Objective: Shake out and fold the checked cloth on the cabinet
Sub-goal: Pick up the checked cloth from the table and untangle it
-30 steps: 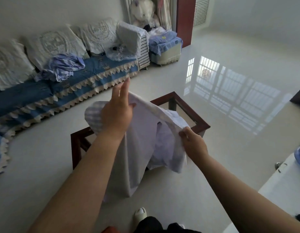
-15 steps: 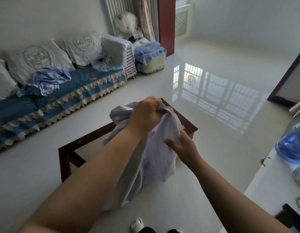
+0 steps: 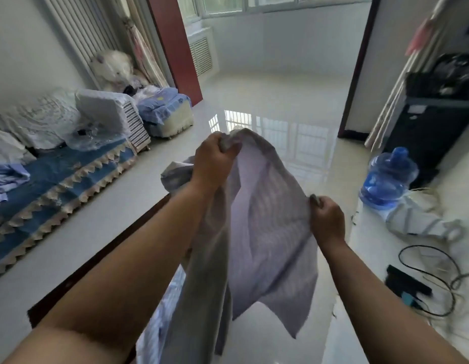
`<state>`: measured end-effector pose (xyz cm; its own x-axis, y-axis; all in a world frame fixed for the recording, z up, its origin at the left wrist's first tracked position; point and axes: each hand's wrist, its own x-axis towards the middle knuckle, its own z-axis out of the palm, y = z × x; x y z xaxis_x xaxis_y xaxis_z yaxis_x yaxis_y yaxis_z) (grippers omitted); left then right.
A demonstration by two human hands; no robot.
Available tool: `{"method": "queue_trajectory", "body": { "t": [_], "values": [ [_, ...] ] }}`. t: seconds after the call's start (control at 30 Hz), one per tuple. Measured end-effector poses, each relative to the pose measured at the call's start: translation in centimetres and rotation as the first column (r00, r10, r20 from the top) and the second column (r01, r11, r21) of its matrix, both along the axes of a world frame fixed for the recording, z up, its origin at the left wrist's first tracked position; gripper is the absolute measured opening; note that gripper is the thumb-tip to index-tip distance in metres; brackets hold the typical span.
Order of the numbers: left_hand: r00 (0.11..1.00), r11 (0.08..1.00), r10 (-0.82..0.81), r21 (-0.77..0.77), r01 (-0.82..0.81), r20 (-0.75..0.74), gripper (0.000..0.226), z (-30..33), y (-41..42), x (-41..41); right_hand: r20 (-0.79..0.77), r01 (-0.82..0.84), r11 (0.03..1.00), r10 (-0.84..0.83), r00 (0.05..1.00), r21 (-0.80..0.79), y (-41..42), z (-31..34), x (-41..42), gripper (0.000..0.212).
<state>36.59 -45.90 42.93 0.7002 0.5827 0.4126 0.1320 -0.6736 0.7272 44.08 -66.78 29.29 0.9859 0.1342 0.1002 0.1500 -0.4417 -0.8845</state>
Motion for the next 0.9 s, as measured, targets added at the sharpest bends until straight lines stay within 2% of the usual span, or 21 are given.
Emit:
{"method": "queue_trajectory", "body": {
  "t": [0.13,0.2,0.27,0.3,0.37,0.4,0.43,0.5,0.53,0.57,0.6,0.67,0.7,0.77,0.8,0.9],
  "values": [
    [0.983,0.987,-0.16,-0.045,0.157,-0.091,0.02,-1.7,-5.2,3.8,0.069,0.128,0.991,-0.13,0.989,0.032,-4.3,6.0,2.5,0.036],
    [0.978,0.982,-0.186,0.027,0.189,-0.089,0.043,-1.9,-7.5,5.2,0.082,0.145,0.989,-0.145,0.986,0.012,-6.2,7.7,3.3,0.034],
    [0.973,0.94,-0.226,0.251,0.233,-0.055,0.075,-1.6,-9.4,6.1,0.102,0.08,0.996,-0.077,0.992,-0.026,-7.5,8.8,3.6,0.023],
    [0.966,0.874,-0.255,0.416,0.251,-0.048,0.085,-1.4,-10.2,6.3,0.113,0.012,0.999,-0.006,0.994,-0.049,-7.8,9.2,3.4,0.02],
    [0.941,0.662,-0.325,0.689,0.295,-0.09,0.097,-1.1,-11.4,6.6,0.152,-0.143,0.985,0.156,0.976,-0.093,-7.5,9.9,2.9,0.018],
    [0.911,0.569,-0.371,0.732,0.376,-0.18,0.097,-1.2,-11.8,6.7,0.187,-0.202,0.974,0.219,0.958,-0.106,-7.1,10.1,2.6,0.019],
    [0.862,0.523,-0.41,0.697,0.491,-0.299,0.093,-1.4,-12.0,6.9,0.231,-0.232,0.967,0.251,0.94,-0.107,-6.6,10.2,2.3,0.021],
    [0.727,0.56,-0.487,0.467,0.685,-0.484,0.07,-2.0,-11.7,7.3,0.292,-0.246,0.966,0.259,0.921,-0.082,-5.7,10.1,2.1,0.023],
    [0.702,0.607,-0.504,0.372,0.702,-0.503,0.048,-2.3,-11.2,7.4,0.276,-0.252,0.965,0.262,0.925,-0.071,-5.3,9.7,2.1,0.02],
    [0.72,0.662,-0.498,0.325,0.676,-0.483,0.026,-2.7,-10.4,7.5,0.221,-0.261,0.963,0.268,0.938,-0.058,-5.1,9.2,2.1,0.018],
    [0.752,0.727,-0.476,0.276,0.628,-0.456,0.013,-3.3,-9.4,7.6,0.141,-0.271,0.961,0.275,0.951,-0.048,-4.9,8.6,2.1,0.019],
    [0.809,0.837,-0.42,0.17,0.521,-0.41,0.019,-4.5,-7.0,7.5,-0.048,-0.291,0.95,0.287,0.957,-0.111,-4.7,6.8,2.4,0.025],
    [0.832,0.872,-0.388,0.133,0.47,-0.396,0.02,-5.1,-5.7,7.5,-0.136,-0.307,0.924,0.282,0.95,-0.228,-4.7,5.5,2.6,0.024],
    [0.873,0.913,-0.312,0.135,0.384,-0.374,0.023,-5.8,-2.8,7.3,-0.28,-0.364,0.797,0.253,0.926,-0.483,-4.7,2.4,2.7,0.017],
    [0.894,0.929,-0.279,0.137,0.344,-0.351,0.022,-5.9,-1.3,7.3,-0.344,-0.394,0.74,0.231,0.91,-0.545,-4.9,0.6,2.6,0.013],
    [0.933,0.971,-0.208,0.051,0.232,-0.293,0.013,-5.9,2.8,6.9,-0.485,-0.448,0.672,0.149,0.862,-0.59,-5.9,-3.6,1.7,0.016]
  ]
}}
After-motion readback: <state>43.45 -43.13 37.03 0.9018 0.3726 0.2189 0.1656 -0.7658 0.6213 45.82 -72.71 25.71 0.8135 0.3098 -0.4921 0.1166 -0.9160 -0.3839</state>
